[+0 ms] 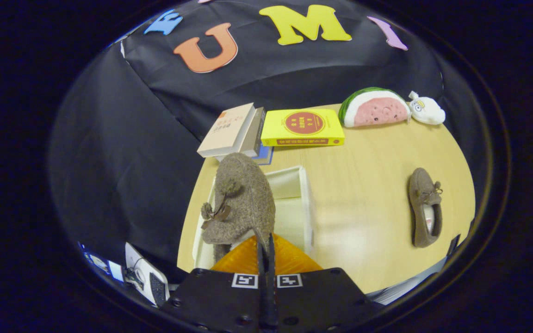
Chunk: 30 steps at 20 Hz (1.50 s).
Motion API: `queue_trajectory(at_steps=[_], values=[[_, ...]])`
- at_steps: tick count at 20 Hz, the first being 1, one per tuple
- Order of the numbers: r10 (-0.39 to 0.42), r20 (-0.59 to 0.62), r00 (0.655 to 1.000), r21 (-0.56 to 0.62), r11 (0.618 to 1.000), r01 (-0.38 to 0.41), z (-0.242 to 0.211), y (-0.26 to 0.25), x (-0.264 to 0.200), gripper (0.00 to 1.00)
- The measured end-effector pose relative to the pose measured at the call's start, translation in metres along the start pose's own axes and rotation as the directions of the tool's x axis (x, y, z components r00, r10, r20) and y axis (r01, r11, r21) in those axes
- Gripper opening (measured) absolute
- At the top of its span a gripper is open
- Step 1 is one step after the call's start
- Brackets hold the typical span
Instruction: Open the storage box then place both shoes into the box .Put the left shoe in first, then the right shoe, with the right side of both shoes facing outward in a uniform manner.
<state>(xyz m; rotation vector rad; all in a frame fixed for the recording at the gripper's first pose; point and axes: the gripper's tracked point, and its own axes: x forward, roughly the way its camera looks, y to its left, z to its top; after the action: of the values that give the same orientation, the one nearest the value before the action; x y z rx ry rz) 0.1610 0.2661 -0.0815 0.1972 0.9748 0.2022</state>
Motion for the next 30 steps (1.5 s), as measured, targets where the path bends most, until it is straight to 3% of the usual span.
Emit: queue_trajectory(at_steps=[11, 17, 19, 21, 23, 24, 27, 28, 29, 30], values=[[-0.091, -0.140, 0.986, 0.060, 0.993, 0.100, -0.057, 0.021, 0.110, 0.00], [-0.109, -0.186, 0.976, 0.023, 0.993, 0.115, -0.070, 0.021, 0.128, 0.01], [-0.073, -0.187, 0.980, 0.020, 0.997, 0.079, -0.069, 0.024, 0.126, 0.01], [-0.027, -0.177, 0.984, 0.020, 0.999, 0.031, -0.065, 0.028, 0.115, 0.14], [-0.029, -0.141, 0.990, -0.013, 1.000, 0.027, -0.055, 0.022, 0.102, 0.13], [-0.009, -0.118, 0.993, -0.018, 1.000, 0.007, -0.050, 0.025, 0.092, 0.20], [-0.005, -0.067, 0.998, -0.074, 0.997, 0.000, -0.038, 0.018, 0.059, 0.63], [-0.025, -0.042, 0.999, -0.103, 0.994, 0.021, -0.031, 0.012, 0.046, 0.66], [-0.036, -0.020, 0.999, -0.126, 0.992, 0.033, -0.028, 0.007, 0.034, 0.82], [-0.034, -0.016, 0.999, -0.136, 0.990, 0.032, -0.028, 0.005, 0.022, 0.91]])
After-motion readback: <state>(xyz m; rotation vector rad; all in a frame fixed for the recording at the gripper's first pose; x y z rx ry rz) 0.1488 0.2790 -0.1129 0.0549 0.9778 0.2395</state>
